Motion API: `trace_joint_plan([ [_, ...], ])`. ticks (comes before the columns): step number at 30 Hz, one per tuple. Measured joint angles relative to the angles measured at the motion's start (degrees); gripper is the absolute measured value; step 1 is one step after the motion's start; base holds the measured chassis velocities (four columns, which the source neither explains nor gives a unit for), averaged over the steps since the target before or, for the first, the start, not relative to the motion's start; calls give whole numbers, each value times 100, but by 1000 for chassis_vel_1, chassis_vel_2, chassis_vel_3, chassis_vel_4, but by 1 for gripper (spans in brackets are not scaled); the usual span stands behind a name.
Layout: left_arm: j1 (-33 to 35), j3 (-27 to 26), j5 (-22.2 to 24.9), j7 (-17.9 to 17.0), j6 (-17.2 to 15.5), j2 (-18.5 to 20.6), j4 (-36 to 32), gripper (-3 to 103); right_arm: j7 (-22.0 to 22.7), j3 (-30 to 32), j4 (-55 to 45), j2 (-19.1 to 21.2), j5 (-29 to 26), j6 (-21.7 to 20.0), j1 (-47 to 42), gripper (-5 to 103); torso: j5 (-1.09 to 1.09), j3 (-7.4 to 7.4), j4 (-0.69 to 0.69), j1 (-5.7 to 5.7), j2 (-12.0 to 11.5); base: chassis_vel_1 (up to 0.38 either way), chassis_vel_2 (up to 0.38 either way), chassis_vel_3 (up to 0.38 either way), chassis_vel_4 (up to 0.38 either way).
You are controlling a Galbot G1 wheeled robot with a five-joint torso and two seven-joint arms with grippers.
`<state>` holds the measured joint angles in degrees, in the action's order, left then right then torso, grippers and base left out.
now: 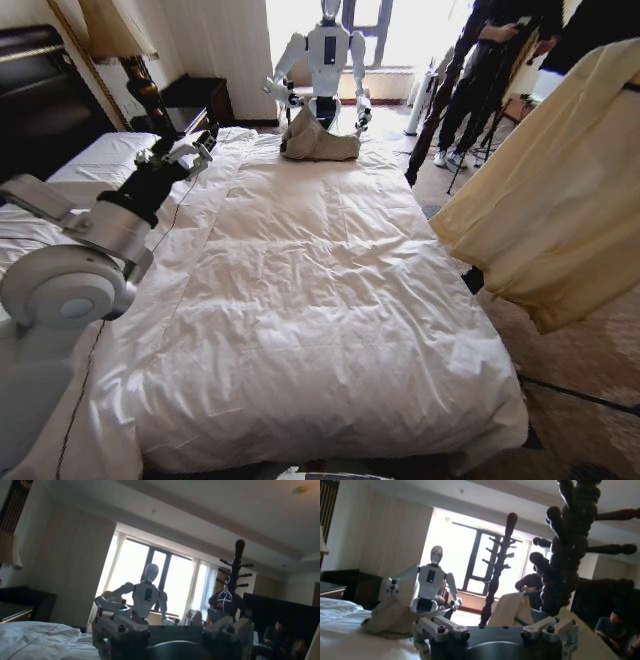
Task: Pick up the clothes from the bed and hang them on the clothes hanger.
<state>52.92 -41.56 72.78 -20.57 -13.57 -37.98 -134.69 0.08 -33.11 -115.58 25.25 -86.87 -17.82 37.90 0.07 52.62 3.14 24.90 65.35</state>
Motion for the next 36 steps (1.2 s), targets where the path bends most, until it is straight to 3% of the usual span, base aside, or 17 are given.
trace_joint_plan([
  [1, 0, 0, 0, 0, 0, 0, 0, 100, 0, 0, 0, 0, 0, 0, 0, 100, 0, 0, 0, 0, 0, 0, 0, 0, 0],
  [2, 188, -3, -141, 0, 7, -96, -34, 100, 56, -519, -300, 212, 108, 58, 357, 100, 0, 0, -2, 0, 0, 0, 0, 0, 0],
  [4, 767, -8, -709, 51, 47, -355, -69, 100, 136, -2448, -1100, 943, 842, 362, 1630, 100, -7, -1, 0, 0, 0, 0, 0, 0, 0],
  [5, 767, -8, -709, 51, 47, -355, -69, 100, 136, -2448, -1100, 943, 842, 362, 1630, 100, -7, -1, 0, 0, 0, 0, 0, 0, 0],
  [7, 1382, -12, -1331, 169, 149, -576, -77, 100, 136, -3930, -1645, 1613, 1685, 581, 2371, 100, -7, 0, -2, 0, -1, 0, 0, 0, 0],
  [8, 1382, -12, -1331, 169, 149, -576, -77, 100, 136, -3930, -1645, 1613, 1685, 581, 2371, 100, -7, 0, -2, 0, -1, 0, 0, 0, 0],
  [10, 1790, 8, -1792, 204, 239, -770, -62, 100, 104, -5048, -1911, 2196, 2508, 773, 2889, 100, 4, 0, -4, -1, -1, 0, 0, 0, 0],
  [12, 1875, 21, -1934, 203, 267, -830, -34, 100, 94, -5357, -1951, 2351, 2772, 847, 3037, 100, -4, 0, -2, -1, -1, 0, 0, 0, 0],
  [15, 2263, 46, -2737, 242, 530, -1115, 233, 100, 141, -7138, -2036, 3020, 4273, 1259, 3835, 100, -7, 0, -2, -1, -1, 0, 0, 0, 0],
  [16, 2263, 46, -2737, 242, 530, -1115, 233, 100, 141, -7138, -2036, 3020, 4273, 1259, 3835, 100, -7, 0, -2, -1, -1, 0, 0, 0, 0],
  [18, 2443, -28, -3047, 214, 668, -1248, 344, 100, 397, -8036, -2045, 3102, 4810, 1338, 4246, 100, 0, 1, -3, 1, -1, 0, 0, 0, 0],
  [22, 2754, -273, -3162, 198, 727, -1464, 254, 100, 798, -8763, -1964, 2890, 5081, 1323, 4619, 100, -3, 1, -6, 1, -1, 0, 0, 0, 0],
  [29, 3125, -553, -3295, 221, 687, -1714, 41, 100, 1039, -9201, -1726, 2764, 5073, 1138, 4936, 100, -4, 1, -4, 1, -1, 0, 0, 0, 0],
  [36, 3241, -486, -3622, 254, 598, -1793, 34, 100, 1081, -9514, -1364, 2527, 5033, 1086, 5355, 100, -5, 1, -3, 0, -1, 0, 0, 0, 0],
])
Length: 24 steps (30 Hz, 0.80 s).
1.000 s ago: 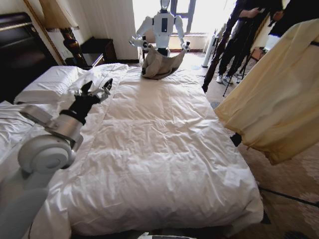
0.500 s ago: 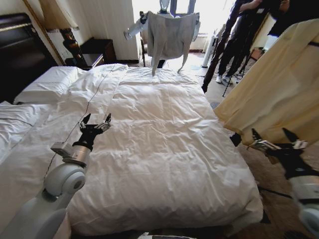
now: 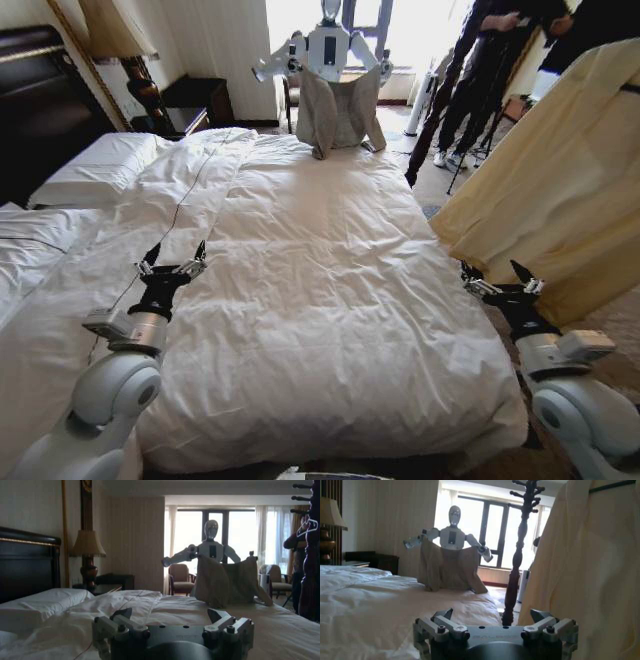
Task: Pick up the clothes from the bed and hang them on the clothes hanger.
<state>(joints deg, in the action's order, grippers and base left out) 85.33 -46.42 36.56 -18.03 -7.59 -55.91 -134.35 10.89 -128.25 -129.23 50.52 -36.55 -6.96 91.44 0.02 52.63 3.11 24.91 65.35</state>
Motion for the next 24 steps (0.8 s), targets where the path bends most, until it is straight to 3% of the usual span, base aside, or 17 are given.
trace_joint_plan([
  [6, -36, 158, 2, 88, 137, -210, 151, 100, -45, 112, 99, -121, -64, -6, -38, 100, 1, 0, 0, 0, 0, 0, 0, 0, 0],
  [13, -290, 339, 205, 59, -30, 27, 175, 100, -253, 568, 169, 172, -43, 47, -289, 100, 0, 0, 2, 0, 0, 0, 0, 0, 0],
  [24, -298, 331, 222, 48, -58, 44, 164, 100, -265, 583, 168, 184, -41, 48, -302, 100, 1, 0, 1, 0, 0, 0, 0, 0, 0],
])
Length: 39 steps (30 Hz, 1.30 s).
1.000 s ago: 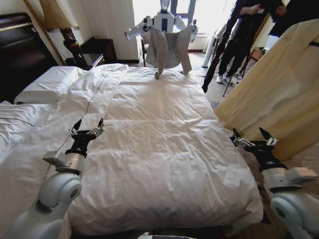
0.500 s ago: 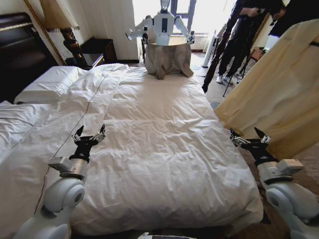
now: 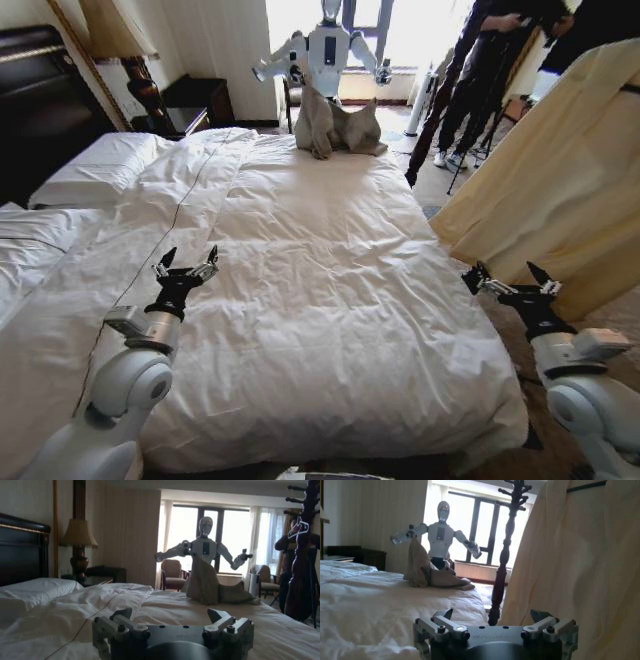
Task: Pick up the clothes from the bed and hang them on the clothes hanger.
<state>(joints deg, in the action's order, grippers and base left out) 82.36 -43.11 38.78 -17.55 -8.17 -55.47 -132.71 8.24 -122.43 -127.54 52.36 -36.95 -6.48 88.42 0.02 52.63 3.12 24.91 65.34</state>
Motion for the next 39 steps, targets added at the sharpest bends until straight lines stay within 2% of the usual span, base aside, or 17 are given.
trace_joint_plan([
  [39, 0, -7, 3, -5, -2, 4, -6, 100, -4, 5, -10, -5, -3, 2, -4, 100, 0, 0, 0, 0, 0, 0, 0, 0, 0],
])
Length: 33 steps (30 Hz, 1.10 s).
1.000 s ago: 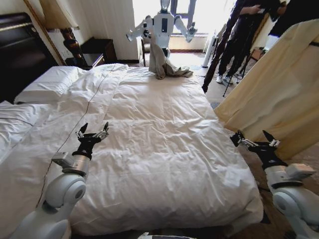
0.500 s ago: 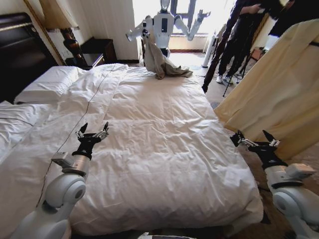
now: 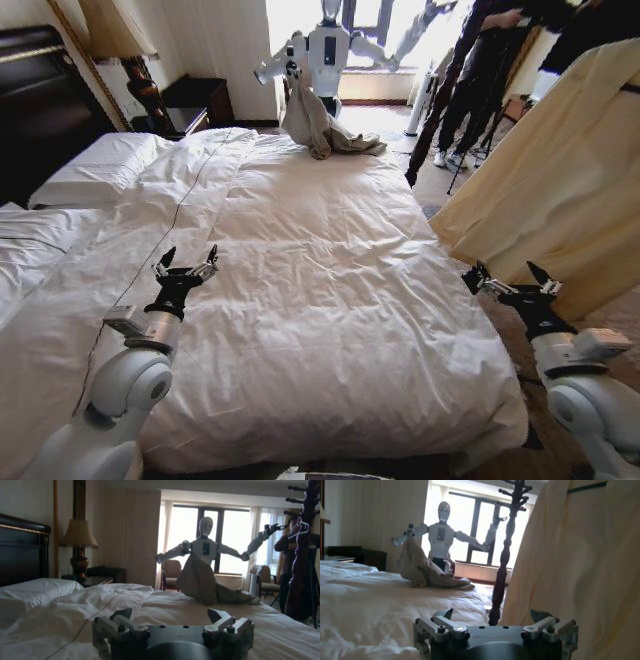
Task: Pick up the clothes from the bed and hang them on the clothes hanger.
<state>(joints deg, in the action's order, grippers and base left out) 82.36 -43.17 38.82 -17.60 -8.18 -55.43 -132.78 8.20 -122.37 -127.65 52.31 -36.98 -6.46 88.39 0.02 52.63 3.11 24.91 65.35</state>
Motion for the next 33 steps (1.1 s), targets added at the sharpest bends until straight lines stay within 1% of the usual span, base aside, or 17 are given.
trace_joint_plan([
  [33, 0, 0, 0, 0, 0, 0, 0, 100, 1, 0, 0, 0, 0, 0, 0, 100, 0, 0, 0, 0, 0, 0, 0, 0, 0],
])
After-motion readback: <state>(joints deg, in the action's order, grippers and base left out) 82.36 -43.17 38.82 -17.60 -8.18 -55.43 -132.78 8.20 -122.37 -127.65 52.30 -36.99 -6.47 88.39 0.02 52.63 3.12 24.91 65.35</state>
